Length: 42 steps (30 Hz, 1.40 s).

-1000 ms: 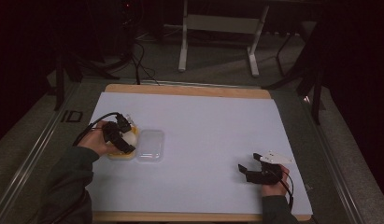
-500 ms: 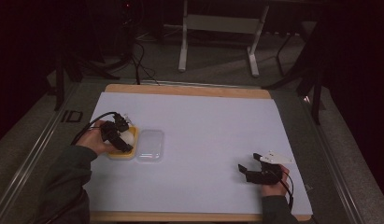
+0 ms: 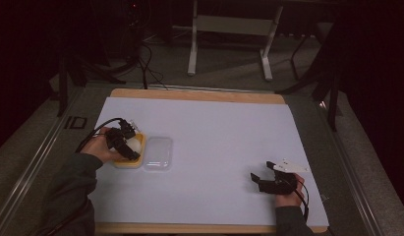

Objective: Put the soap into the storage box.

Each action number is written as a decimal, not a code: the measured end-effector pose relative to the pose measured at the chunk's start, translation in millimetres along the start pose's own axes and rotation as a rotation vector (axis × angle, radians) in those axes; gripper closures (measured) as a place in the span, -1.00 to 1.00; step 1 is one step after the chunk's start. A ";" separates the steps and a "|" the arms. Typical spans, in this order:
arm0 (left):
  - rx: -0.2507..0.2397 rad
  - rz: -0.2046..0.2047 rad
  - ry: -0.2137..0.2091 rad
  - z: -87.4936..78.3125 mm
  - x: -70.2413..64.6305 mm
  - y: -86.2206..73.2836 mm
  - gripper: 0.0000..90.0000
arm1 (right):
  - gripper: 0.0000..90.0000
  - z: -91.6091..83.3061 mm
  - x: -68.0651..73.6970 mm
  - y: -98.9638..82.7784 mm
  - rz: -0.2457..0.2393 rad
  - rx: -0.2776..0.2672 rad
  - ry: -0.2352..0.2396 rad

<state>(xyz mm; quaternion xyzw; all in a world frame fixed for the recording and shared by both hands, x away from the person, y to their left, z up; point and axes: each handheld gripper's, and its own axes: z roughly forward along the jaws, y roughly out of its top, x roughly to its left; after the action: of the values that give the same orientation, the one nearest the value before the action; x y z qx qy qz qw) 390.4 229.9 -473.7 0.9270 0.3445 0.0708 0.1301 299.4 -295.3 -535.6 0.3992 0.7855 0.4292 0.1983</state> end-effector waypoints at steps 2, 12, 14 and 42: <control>-0.002 -0.002 0.001 0.4 0.4 -0.1 -0.45 | -0.62 0.0 0.1 0.0 0.000 0.000 -0.001; 0.014 -0.016 0.011 2.5 4.2 -2.5 -0.45 | -0.62 0.0 0.1 0.0 -0.002 -0.001 0.000; 0.020 -0.021 0.011 4.2 5.0 -2.8 -0.45 | -0.62 0.0 0.3 0.0 -0.003 -0.001 0.000; -0.029 -0.045 0.042 -0.7 7.3 -12.1 -0.80 | -0.62 0.2 0.8 0.2 -0.008 0.004 0.003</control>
<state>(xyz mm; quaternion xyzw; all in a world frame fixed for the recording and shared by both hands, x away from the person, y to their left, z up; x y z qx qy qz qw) 388.3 243.6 -476.3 0.9154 0.3669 0.0924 0.1377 299.1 -294.5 -535.5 0.3956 0.7884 0.4274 0.1980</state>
